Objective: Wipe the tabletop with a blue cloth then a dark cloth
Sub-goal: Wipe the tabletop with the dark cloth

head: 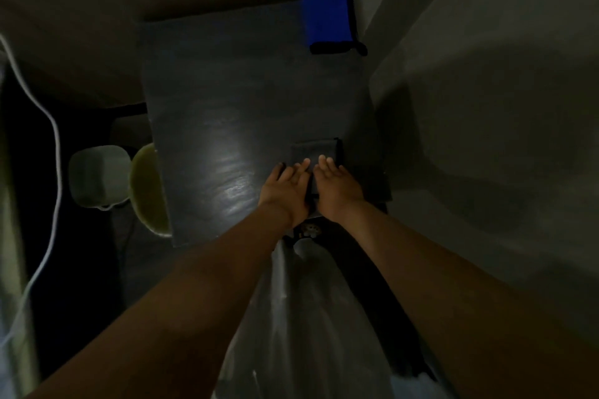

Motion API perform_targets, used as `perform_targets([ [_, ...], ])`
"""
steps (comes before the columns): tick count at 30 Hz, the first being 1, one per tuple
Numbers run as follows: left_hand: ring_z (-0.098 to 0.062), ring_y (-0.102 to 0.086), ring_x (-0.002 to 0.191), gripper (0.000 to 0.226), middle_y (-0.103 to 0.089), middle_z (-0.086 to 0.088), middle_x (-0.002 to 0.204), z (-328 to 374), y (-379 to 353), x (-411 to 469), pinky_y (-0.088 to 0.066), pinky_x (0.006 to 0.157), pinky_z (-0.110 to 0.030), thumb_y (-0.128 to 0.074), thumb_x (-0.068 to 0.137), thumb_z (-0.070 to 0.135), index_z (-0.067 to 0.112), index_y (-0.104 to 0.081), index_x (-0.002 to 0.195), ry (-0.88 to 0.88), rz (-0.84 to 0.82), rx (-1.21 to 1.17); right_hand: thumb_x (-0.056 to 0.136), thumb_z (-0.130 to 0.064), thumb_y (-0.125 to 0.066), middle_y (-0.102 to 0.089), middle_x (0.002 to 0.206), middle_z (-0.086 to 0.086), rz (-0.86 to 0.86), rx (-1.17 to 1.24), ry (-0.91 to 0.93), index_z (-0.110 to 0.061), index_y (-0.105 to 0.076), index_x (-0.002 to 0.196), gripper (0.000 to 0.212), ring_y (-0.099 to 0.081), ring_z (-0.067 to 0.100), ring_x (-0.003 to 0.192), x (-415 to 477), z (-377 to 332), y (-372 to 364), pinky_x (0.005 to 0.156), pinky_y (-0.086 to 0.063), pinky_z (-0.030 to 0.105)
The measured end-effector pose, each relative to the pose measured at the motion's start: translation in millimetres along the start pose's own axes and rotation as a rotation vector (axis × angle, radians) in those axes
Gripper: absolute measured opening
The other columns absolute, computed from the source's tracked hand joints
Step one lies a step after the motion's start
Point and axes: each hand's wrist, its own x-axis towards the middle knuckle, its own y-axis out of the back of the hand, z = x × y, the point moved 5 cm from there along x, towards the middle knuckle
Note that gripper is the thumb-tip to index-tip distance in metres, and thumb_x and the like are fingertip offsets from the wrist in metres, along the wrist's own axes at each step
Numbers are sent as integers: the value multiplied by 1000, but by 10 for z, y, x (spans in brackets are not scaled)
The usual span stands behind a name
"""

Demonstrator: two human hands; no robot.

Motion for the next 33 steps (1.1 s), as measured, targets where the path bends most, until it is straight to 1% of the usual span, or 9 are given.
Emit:
perform_targets([
  [3,-16,1,148,75,8,-1,162,-100,-35,-53,4,120,-37,-33,97,49,15,2,154,11,11,-6,96,-22,-47,9,162,12,3,-15,9,-7,-1,155,76,6,23,151,5,-129,-1,123,-1,36],
  [6,-16,1,148,76,8,-1,162,-186,-77,-107,3,120,-38,-33,97,50,15,3,154,23,12,3,96,-26,-48,6,163,12,3,-43,8,-7,-2,154,77,4,23,151,7,-256,8,123,0,36],
  [14,-16,2,148,79,9,0,161,-543,-227,-345,3,120,-39,-33,96,55,16,4,154,58,6,20,95,-24,-50,7,163,10,-11,-39,47,-8,-2,155,78,5,22,151,20,-690,-16,123,0,38],
  [18,-16,1,148,82,10,0,161,-751,-315,-473,4,120,-39,-33,94,58,16,4,154,79,13,16,95,-27,-51,4,163,11,2,-33,74,-8,-4,155,78,3,23,151,63,-937,-46,123,-1,38],
  [24,-16,0,148,81,10,0,161,-1010,-407,-642,5,119,-38,-32,95,58,16,5,154,123,19,15,96,-30,-50,4,163,9,-4,-44,97,-9,-5,155,77,3,22,151,110,-1251,-90,123,-2,40],
  [29,-17,1,148,85,10,-1,161,-1198,-506,-781,5,120,-39,-37,93,60,16,5,153,152,1,-23,97,-35,-48,6,163,8,-38,-96,112,-10,-4,155,77,3,20,151,146,-1500,-140,123,0,39],
  [33,-15,1,148,86,10,1,161,-1388,-621,-885,5,120,-39,-40,92,59,19,4,153,169,10,-58,97,-34,-46,6,163,7,-42,-90,139,-11,-4,155,75,3,19,151,171,-1697,-177,123,1,38],
])
